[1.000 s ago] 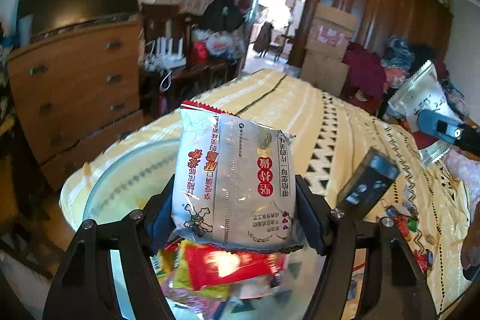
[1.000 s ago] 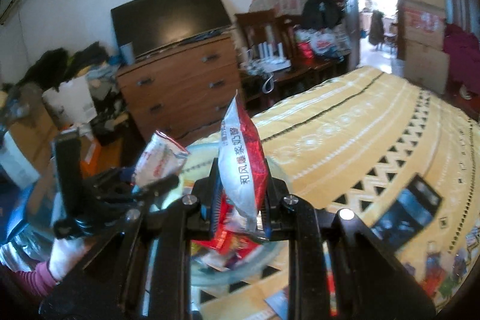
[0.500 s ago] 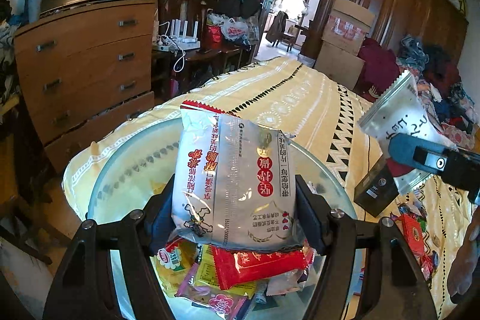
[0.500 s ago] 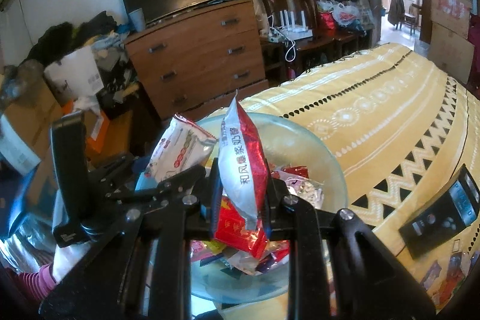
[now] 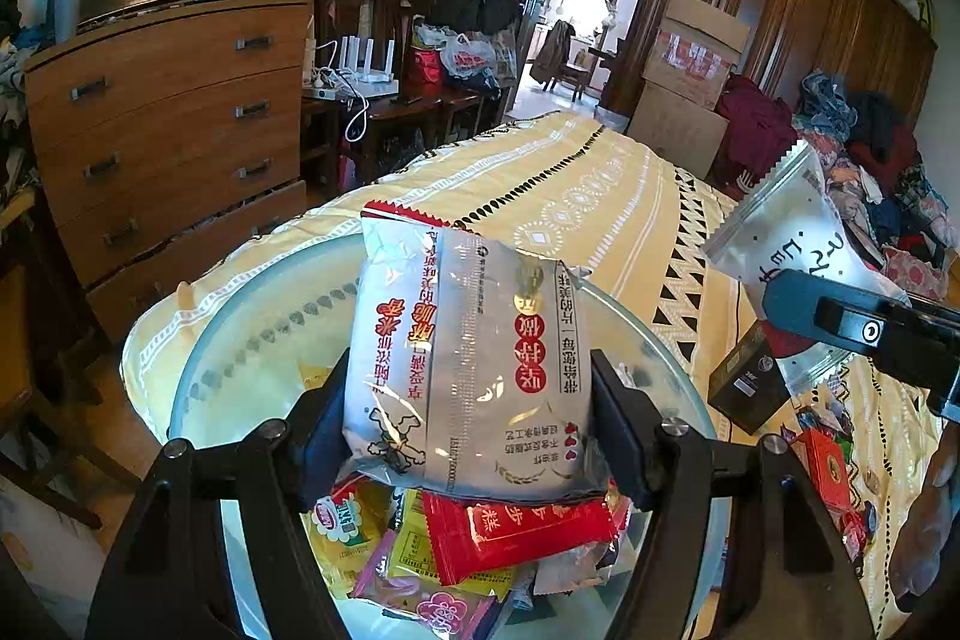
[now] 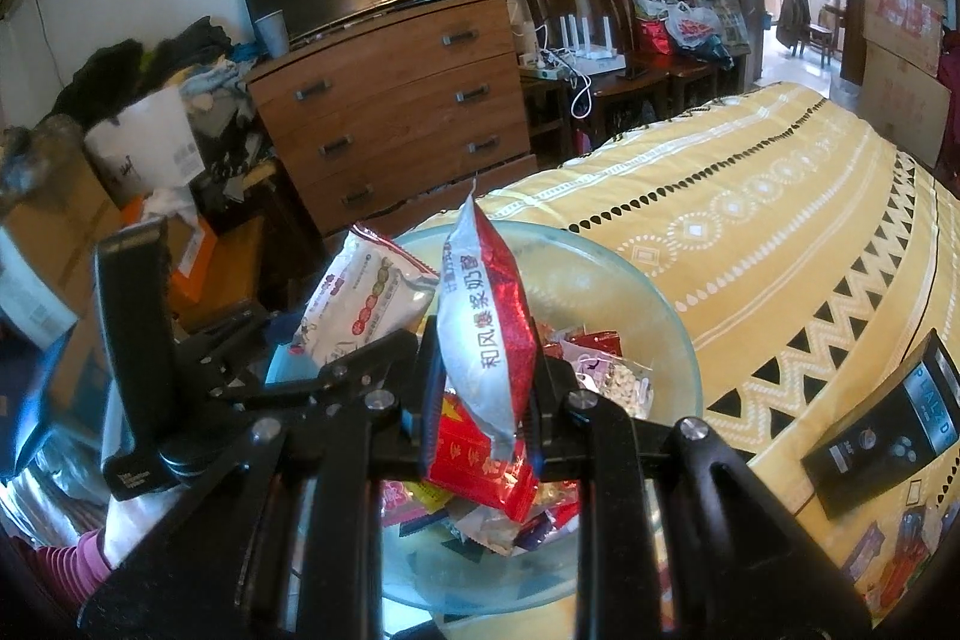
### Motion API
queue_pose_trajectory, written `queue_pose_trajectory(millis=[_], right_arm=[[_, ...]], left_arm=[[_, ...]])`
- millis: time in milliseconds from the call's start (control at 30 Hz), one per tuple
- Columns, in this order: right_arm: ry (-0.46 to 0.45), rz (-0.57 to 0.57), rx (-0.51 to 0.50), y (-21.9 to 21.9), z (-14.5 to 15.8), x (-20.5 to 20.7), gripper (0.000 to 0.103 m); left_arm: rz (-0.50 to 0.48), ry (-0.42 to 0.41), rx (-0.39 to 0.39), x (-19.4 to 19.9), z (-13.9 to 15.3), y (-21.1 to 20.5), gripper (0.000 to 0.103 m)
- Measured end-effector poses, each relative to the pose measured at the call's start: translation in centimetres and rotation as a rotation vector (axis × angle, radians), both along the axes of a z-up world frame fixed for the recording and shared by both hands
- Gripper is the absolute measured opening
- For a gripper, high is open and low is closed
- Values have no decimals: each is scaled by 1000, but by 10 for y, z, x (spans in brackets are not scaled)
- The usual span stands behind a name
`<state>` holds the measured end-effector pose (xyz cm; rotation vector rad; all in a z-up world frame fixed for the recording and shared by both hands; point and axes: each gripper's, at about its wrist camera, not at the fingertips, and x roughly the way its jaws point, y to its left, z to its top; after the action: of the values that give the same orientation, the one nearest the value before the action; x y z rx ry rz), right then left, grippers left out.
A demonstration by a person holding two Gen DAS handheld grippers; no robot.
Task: Organize snacks
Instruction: 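Lower the packets into the glass bowl and open both grippers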
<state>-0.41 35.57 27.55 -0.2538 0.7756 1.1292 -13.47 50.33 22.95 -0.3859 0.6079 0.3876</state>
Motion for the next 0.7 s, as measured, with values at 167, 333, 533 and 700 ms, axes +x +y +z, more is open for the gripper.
queue_pose_trajectory(millis=[167, 333, 533, 700], right_arm=[[6, -6, -3, 1, -3, 2, 24], [8, -6, -7, 4, -5, 3, 24], [9, -7, -6, 4, -5, 2, 24], [8, -6, -7, 4, -5, 2, 24]], left_arm=[[-2, 7, 2, 4, -4, -4, 72], [-3, 7, 0, 7, -5, -5, 72], [-2, 8, 1, 6, -5, -5, 72], [-2, 8, 1, 6, -5, -4, 72]])
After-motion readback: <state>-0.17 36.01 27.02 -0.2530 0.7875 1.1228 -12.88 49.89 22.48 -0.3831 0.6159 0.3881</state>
